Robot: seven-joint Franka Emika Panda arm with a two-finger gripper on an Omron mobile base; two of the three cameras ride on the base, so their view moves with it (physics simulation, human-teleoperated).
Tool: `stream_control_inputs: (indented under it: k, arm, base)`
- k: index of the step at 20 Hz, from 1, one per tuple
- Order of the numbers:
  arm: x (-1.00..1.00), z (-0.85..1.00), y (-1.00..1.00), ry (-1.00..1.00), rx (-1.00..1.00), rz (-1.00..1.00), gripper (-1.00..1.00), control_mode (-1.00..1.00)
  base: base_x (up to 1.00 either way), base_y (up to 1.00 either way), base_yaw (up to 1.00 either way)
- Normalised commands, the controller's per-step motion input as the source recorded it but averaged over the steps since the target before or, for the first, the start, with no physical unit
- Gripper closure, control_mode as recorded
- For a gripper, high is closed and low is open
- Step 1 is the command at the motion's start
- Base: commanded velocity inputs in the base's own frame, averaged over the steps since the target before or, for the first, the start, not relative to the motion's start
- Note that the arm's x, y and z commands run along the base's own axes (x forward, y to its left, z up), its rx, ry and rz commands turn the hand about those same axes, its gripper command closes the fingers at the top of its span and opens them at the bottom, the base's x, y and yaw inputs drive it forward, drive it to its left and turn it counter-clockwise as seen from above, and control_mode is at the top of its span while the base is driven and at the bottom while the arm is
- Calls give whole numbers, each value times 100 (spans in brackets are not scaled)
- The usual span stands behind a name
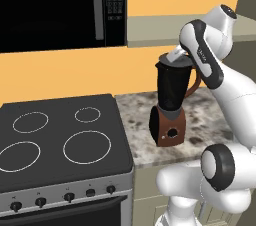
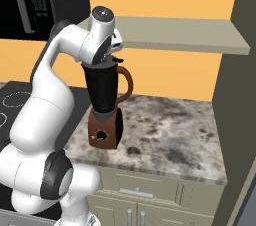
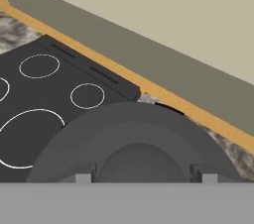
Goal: Open the blender lid, put the banana in the blender, close the lid, and start the blender.
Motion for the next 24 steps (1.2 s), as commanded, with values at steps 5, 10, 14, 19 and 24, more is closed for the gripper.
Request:
stream_control_inputs:
  k: [5, 10, 14, 19, 24]
  arm:
    - [-20, 0, 0, 0, 1, 0, 100, -100]
    - [-27, -1, 0, 8, 0, 0, 100, -100]
    - [-19, -9, 0, 18, 0, 3, 100, -100]
    - [22, -5, 11, 2, 0, 4, 100, -100]
    - [16, 0, 1, -14, 0, 3, 100, -100]
  base:
    - [0, 0, 0]
    - [0, 0, 0]
    - [0, 0, 0]
    - [0, 0, 0]
    - [0, 0, 0]
